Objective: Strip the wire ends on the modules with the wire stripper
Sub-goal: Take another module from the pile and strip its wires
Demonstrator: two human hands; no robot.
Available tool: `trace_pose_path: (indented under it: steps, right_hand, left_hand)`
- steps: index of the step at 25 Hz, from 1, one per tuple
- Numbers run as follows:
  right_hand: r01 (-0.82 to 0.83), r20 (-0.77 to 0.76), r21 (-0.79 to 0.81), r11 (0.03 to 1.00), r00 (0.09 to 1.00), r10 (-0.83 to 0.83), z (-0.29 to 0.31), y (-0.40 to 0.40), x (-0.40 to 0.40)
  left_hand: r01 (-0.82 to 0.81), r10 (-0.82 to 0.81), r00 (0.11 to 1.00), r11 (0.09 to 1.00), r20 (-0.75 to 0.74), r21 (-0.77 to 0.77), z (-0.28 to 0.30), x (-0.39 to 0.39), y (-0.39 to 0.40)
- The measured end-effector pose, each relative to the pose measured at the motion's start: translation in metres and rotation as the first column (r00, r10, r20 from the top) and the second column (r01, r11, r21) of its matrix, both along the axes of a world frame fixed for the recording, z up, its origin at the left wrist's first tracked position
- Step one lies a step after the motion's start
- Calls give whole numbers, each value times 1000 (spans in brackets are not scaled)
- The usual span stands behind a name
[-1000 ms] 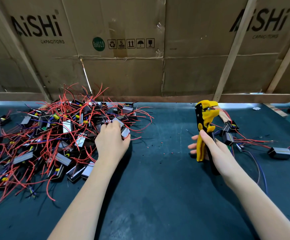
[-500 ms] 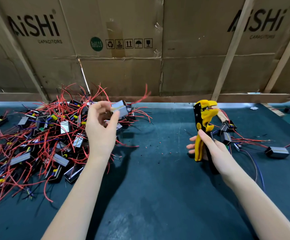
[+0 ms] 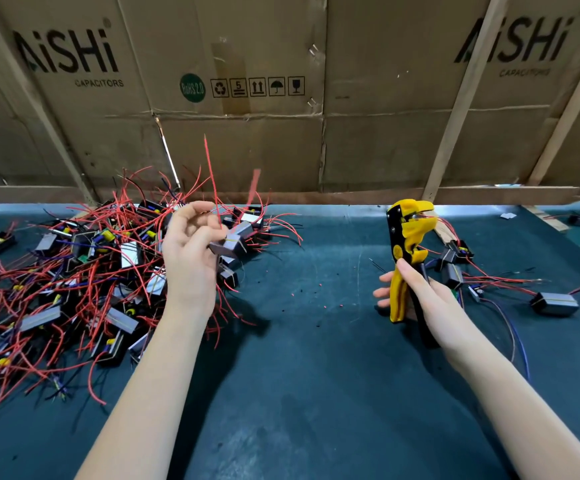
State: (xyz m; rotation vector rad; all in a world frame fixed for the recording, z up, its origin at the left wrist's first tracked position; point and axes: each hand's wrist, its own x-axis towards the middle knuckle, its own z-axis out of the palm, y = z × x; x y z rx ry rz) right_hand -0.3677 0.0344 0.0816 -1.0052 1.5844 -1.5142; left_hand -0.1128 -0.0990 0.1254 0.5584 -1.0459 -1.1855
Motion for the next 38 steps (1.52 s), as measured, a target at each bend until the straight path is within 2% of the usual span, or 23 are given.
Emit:
trace_pose_path:
  steps: [1,2,3,5,7,9,14,15,18,21,23,26,28,31,32,33,35,36,37,38]
  right_hand:
    - [-2,1,0,1000,1000,2,0,0,0]
    - [-4,4,-1,1000,1000,4,0,0,0]
    - [-7,7,-2,1000,1000,7,0,0,0]
    - [-14,9,-3,1000,1000,14,0,0,1]
    - [-18,15,-9,1000,1000,19,1,0,2]
    - [-21,20,-14,1000,1000,21,1,0,2]
    - [-23,27,-24,999,999,24,2,0,1]
    - [-24,22,-22,999,999,25,1,0,1]
    - [-27,20,-21,999,999,28,1,0,0]
    - [-30,23,-22,999,999,30,0,0,0]
    - [-33,20,-20,999,999,33,0,0,0]
    - [-33,16,-19,999,999,33,0,0,-1]
    - [-31,16,-17,999,999,31,0,-1,0]
    - [-26,19,-17,1000,999,27,0,-1,-1]
    - [-28,21,-19,999,999,28,0,-1,-1]
    - [-31,24,-22,999,999,31,0,-1,-1]
    - [-35,29,-23,999,999,35,0,-1,0]
    - [-34,25,-23,999,999,35,0,-1,-1]
    - [-35,19,-22,999,999,36,-1,-1,-1]
    - [-37,13,-20,999,999,37,-1,0,-1]
  left_hand:
    - [156,-152,986,985,-68,68,1,-1,1]
    - [277,-271,960,955,-65,105,0,-3,3]
    - [354,-358,934,927,9,123,-3,-7,6]
    - [434,-453,846,891,282,129,-12,-17,15]
    - [470,-431,645,875,631,116,-22,-25,24]
    - [465,-349,442,877,826,123,-29,-29,24]
    - [450,-258,324,889,910,91,-26,-15,18]
    - [457,-279,325,883,904,108,-24,-12,17]
    - [470,-408,421,862,810,190,-23,-12,16]
    - [335,-267,476,936,838,108,-28,-14,13]
    - [264,-168,415,963,894,58,-31,-12,10]
    - [324,-225,267,937,937,132,-32,-6,9]
    - [377,-210,275,921,938,96,-30,-9,11]
    - [398,-99,373,915,922,-63,-24,-14,16]
    - [448,-159,387,893,908,-35,-22,-13,17]
    - [527,-269,364,849,891,41,-19,-10,19]
    - [668,-485,239,711,841,220,-12,-3,23]
    - [711,-527,209,660,824,242,-9,0,24]
    - [730,-537,245,650,807,211,-7,1,24]
    - [721,-537,334,675,775,157,-6,3,23]
